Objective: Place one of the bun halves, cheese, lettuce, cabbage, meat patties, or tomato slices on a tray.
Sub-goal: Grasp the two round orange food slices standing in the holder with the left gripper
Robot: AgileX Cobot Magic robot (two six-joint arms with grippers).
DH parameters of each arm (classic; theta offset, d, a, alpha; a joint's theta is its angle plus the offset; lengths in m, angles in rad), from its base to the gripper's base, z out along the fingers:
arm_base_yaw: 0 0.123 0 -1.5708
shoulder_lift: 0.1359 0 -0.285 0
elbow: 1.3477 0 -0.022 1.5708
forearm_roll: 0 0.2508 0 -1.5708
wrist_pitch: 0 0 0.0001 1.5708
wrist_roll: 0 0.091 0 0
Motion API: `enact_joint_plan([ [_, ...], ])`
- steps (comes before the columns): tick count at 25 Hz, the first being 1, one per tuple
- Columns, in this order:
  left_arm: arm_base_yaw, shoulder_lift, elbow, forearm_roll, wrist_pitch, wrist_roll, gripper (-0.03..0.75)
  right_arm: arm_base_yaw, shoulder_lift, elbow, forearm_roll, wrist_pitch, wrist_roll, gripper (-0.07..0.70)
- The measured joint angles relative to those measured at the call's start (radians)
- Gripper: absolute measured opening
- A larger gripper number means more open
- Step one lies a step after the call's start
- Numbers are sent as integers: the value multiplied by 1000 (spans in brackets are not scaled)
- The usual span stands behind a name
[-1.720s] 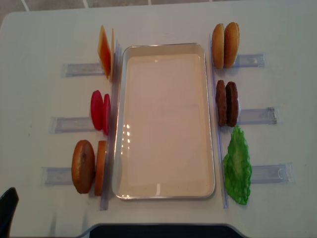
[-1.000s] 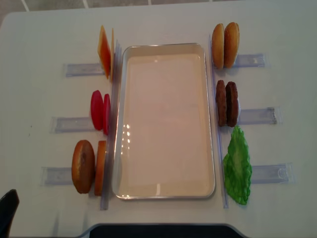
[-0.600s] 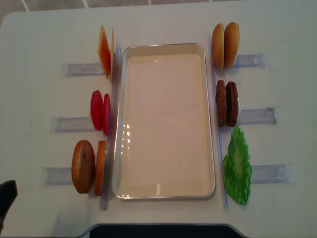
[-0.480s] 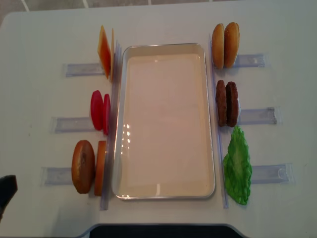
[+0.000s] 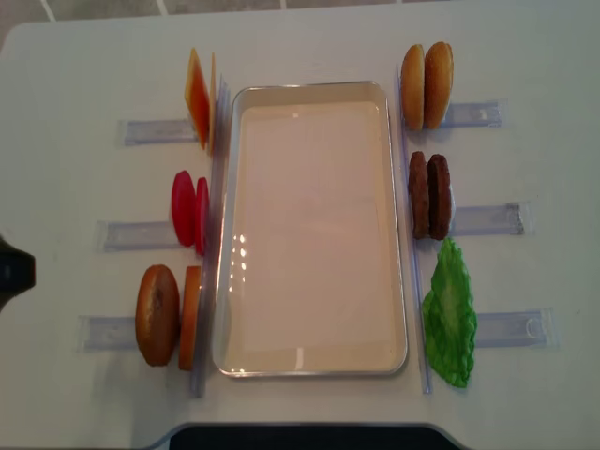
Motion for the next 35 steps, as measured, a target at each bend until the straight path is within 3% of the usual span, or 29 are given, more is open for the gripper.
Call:
enact_joint_plan([
  [5,0,103,-53,12,-2,0,597,0,0,0,0,0,0,538],
  [16,-25,226,-54,56,-6,-50,597,0,0,0,-1,0,0,538],
  [27,-332,231,-54,114,-6,-348,597,0,0,0,3,0,0,538],
  [35,-580,337,-54,150,-10,-569,597,0,0,0,3,0,0,538],
])
